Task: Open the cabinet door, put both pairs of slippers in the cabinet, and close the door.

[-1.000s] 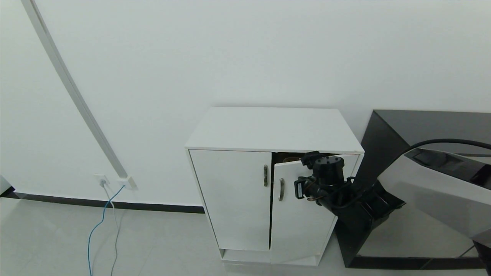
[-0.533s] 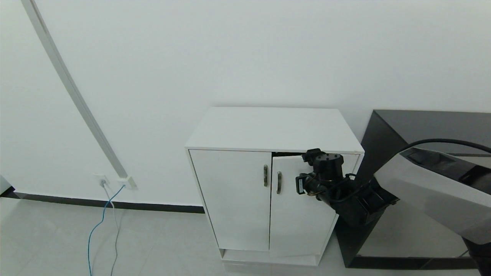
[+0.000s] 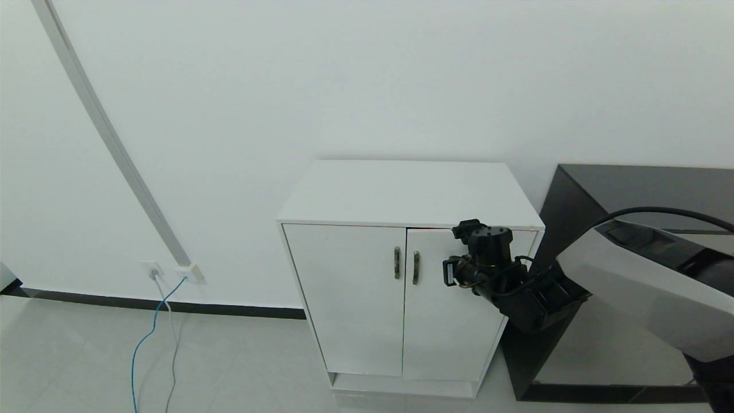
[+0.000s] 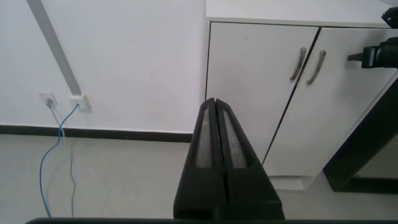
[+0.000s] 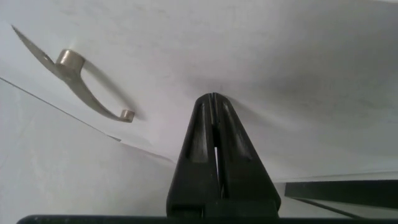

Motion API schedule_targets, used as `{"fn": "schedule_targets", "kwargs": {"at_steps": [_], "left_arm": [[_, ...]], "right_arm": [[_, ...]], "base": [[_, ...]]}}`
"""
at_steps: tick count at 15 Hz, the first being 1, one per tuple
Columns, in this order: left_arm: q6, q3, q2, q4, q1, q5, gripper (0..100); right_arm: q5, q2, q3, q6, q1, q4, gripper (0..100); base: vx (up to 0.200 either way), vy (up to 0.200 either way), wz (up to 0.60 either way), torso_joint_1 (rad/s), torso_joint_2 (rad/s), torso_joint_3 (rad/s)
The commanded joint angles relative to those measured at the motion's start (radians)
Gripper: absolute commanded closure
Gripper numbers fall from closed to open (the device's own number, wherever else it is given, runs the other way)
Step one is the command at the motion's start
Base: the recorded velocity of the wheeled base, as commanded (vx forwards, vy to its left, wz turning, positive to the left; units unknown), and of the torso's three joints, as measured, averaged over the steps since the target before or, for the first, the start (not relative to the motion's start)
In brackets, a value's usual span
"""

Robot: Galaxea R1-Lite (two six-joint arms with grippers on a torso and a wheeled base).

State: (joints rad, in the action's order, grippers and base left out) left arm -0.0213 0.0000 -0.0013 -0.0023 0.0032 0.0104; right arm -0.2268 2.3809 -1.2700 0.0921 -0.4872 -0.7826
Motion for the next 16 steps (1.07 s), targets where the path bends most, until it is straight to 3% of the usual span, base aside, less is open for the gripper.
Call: {"fn": "schedule_targets", "kwargs": {"at_steps": [1, 16], "left_arm": [[0.000, 0.000, 0.001, -0.001, 0.000, 0.000, 100], [-0.002, 0.000, 0.001, -0.001, 0.000, 0.000, 100]], "right_arm": [[0.000, 0.001, -0.008, -0.002, 0.004, 0.002, 100], [-0.006, -0.003, -0.037, -0.003, 0.019, 0.022, 100]], "base": [[0.000, 0.000, 0.00, 0.000, 0.00, 0.000], [0.000, 0.000, 0.00, 0.000, 0.00, 0.000]]}}
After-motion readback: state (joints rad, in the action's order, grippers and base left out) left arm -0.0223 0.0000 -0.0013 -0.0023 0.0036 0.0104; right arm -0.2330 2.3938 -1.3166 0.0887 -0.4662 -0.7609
